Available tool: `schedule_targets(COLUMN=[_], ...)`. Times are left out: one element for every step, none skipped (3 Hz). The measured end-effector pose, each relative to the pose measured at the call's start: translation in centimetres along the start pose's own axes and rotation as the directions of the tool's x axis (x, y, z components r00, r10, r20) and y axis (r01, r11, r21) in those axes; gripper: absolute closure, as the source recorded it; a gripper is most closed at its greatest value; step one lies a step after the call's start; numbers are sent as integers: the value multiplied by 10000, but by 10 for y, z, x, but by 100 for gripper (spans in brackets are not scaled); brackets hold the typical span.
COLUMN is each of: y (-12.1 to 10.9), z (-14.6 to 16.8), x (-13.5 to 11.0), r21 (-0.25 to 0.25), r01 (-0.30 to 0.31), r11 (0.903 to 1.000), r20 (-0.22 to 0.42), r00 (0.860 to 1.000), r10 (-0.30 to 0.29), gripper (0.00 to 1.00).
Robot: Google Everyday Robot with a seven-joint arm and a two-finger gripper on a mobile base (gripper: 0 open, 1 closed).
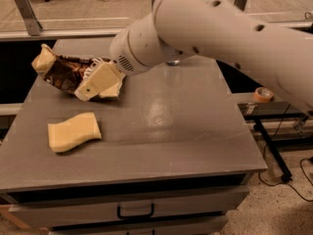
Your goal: Pick brown chip bag
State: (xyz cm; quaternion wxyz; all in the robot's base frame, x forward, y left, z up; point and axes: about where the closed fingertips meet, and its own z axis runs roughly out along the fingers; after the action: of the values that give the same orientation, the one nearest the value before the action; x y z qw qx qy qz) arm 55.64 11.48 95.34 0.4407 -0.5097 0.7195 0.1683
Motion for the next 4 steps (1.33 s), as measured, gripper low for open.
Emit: schedule_targets(y=[-21, -40, -47, -43], z=[51, 100, 151, 191], x=[-5, -15, -16, -14], r21=[102, 71, -230, -742], r01=[219, 420, 733, 869], r11=[9997, 9991, 9970, 9934], r20=[400, 456, 176, 36], r00=[9990, 9981, 9972, 9962], r10=[-223, -423, -729, -869], gripper=[0, 0, 16, 40])
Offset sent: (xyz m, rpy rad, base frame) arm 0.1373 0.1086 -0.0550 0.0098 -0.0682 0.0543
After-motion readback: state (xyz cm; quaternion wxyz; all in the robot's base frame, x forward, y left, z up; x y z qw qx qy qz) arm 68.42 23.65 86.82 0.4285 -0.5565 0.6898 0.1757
